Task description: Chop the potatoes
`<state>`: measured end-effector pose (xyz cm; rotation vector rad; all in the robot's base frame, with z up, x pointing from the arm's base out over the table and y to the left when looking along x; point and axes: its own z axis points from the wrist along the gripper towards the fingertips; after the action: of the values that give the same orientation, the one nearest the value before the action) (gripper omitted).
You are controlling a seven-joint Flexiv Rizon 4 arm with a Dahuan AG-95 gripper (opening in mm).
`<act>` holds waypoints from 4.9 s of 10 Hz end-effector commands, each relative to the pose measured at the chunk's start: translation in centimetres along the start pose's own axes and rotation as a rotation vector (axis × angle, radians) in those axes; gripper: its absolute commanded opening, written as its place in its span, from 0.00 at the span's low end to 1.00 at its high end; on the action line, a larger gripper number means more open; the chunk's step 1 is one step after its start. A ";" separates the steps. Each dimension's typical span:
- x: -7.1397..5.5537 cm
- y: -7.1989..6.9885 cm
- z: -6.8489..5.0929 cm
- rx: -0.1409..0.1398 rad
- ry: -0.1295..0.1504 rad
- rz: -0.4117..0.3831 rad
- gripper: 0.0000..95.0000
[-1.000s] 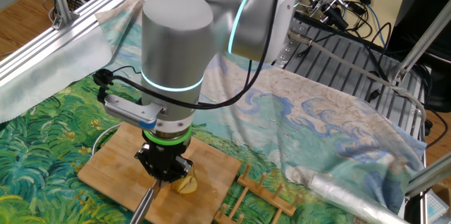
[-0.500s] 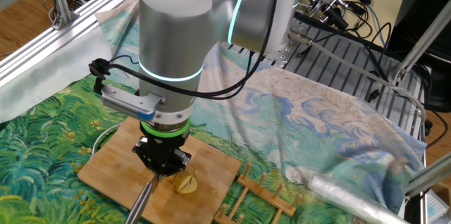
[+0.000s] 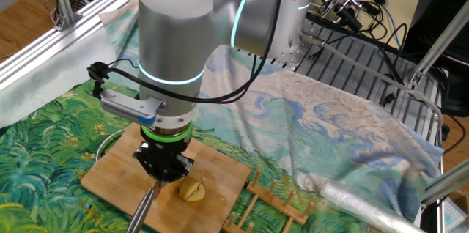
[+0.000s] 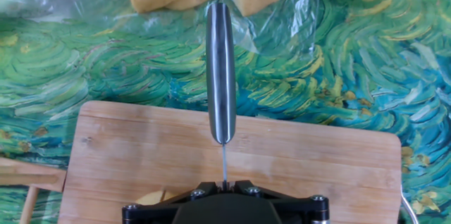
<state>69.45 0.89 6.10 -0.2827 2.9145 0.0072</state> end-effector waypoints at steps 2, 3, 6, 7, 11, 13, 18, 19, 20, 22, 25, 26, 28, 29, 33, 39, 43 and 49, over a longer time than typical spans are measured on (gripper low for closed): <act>0.2 0.2 0.3 0.000 0.000 0.002 0.00; 0.3 0.3 0.7 0.000 0.000 0.003 0.00; 0.3 0.6 3.3 0.012 -0.005 0.004 0.00; 0.3 0.6 3.4 0.020 0.000 0.009 0.00; 0.1 0.5 1.9 0.013 0.003 0.001 0.00; 0.2 0.4 1.8 0.014 0.003 0.000 0.00; 0.2 0.3 1.2 0.014 0.002 -0.004 0.00; 0.2 0.3 1.2 0.014 0.001 -0.003 0.00; 0.2 0.3 1.0 0.014 0.002 -0.002 0.00; 0.3 0.3 0.8 0.013 0.003 -0.001 0.00; 0.3 0.4 0.7 0.011 0.003 0.001 0.00; 0.3 0.4 0.7 0.011 0.003 0.001 0.00; 0.3 0.4 0.7 0.011 0.003 0.002 0.00; 0.3 0.4 0.7 0.010 0.003 0.003 0.00; 0.3 0.5 0.6 0.008 0.004 0.007 0.00; 0.9 1.1 2.3 0.004 0.000 0.011 0.00; 1.2 1.2 2.9 0.007 -0.002 0.009 0.00; 1.2 1.0 1.2 0.013 0.003 -0.002 0.00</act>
<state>68.36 1.62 4.73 -0.2841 2.9146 -0.0124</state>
